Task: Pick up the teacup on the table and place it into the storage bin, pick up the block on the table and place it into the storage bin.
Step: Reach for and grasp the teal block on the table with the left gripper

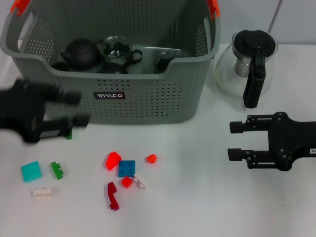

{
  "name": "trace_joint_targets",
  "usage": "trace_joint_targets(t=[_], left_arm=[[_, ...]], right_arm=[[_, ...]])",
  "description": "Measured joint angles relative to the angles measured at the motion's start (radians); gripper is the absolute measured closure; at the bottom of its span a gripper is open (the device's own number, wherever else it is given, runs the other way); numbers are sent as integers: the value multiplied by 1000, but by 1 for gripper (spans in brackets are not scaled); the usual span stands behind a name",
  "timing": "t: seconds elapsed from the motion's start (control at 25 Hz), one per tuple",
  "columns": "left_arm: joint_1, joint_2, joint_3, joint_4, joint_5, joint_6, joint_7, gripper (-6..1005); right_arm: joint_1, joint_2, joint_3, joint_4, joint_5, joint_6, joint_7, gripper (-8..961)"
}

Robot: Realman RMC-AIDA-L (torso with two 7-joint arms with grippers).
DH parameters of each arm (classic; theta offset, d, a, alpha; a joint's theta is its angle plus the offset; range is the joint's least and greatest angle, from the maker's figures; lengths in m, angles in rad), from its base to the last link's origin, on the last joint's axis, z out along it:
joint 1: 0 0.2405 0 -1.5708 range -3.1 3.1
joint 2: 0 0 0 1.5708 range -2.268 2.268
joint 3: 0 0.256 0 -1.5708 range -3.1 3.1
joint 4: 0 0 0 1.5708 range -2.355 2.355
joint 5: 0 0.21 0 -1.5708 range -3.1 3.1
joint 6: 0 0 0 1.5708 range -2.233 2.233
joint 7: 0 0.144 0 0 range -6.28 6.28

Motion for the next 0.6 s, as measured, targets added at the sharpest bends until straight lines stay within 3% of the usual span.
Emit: trace_joint_targets(t=[0.24,0.6], left_arm=[[45,-16,10,-59,157,8,16,502],[18,-25,124,-96,437,-67,-24,501]], right_arm=[[-7,0,-1,1,0,0,0,265],[-8,0,-3,11,0,6,0,266]])
